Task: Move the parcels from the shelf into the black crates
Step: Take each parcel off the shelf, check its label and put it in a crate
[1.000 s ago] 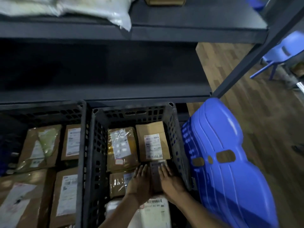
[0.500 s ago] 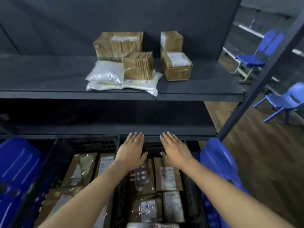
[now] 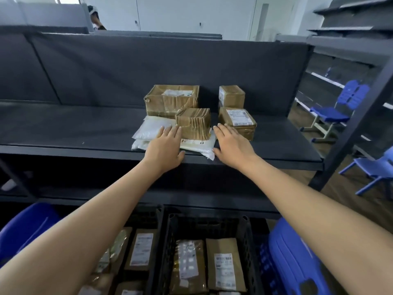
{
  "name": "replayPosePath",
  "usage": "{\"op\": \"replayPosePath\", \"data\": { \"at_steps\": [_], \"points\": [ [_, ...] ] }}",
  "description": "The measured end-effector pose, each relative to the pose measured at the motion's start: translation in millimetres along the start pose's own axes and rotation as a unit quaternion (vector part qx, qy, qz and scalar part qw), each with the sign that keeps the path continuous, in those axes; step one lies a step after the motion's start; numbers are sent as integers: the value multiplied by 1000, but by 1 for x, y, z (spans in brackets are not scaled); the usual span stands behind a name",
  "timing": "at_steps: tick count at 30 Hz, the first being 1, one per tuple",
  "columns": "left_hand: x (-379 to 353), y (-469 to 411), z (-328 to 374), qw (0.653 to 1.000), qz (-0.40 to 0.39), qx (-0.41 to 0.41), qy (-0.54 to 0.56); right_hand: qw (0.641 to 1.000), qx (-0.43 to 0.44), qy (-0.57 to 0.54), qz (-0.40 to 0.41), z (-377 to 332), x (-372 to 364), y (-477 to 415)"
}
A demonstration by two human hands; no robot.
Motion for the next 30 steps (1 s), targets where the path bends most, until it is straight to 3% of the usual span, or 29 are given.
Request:
{"op": "replayPosePath", "data": {
  "at_steps": [19, 30],
  "points": [
    [-56, -119, -30, 998, 11, -41, -46, 996, 58, 57, -32, -4, -51, -117],
    [-71, -129, -21, 996, 32, -33, -71, 995, 78, 50, 24, -5, -51, -121]
  ]
}}
Point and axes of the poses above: each hand's wrist, its own y-axis away from the middle knuckle, its own x-axis out of the back of the hand, z = x × y, the point moved 6 cm from there along -y, towards the middle knuckle, and after that the axes turned 5 degrees about y, right-handed, at the moved point
